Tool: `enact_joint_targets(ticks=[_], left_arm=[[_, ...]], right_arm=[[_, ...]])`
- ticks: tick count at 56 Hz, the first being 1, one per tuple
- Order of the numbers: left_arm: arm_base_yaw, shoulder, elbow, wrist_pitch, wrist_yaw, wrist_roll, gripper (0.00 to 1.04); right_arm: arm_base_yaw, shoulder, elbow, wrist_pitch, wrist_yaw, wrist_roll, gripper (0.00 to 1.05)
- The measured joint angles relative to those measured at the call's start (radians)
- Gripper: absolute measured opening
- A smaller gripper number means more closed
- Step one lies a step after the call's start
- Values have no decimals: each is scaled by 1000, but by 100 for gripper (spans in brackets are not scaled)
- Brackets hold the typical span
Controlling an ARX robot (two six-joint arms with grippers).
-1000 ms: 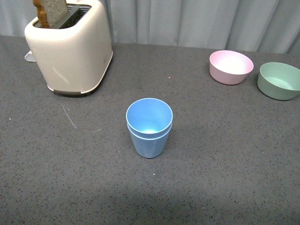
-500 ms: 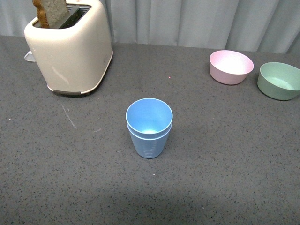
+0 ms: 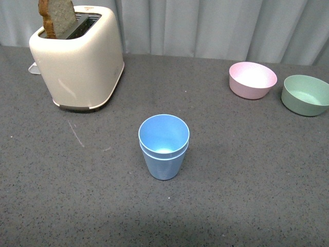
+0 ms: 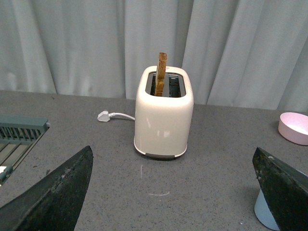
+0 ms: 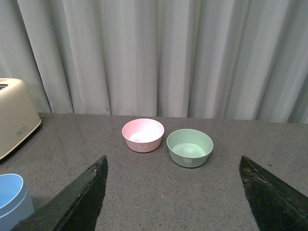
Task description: Stack blue cups with both arms
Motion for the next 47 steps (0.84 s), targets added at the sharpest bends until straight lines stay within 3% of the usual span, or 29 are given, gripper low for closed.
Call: enact_joint_targets(ticks=[3, 47], left_arm=[[0, 0, 0, 0, 0, 0, 98], [0, 0, 0, 0, 0, 0, 98]], right_arm=[[0, 0, 0, 0, 0, 1, 97], [0, 0, 0, 0, 0, 1, 95]])
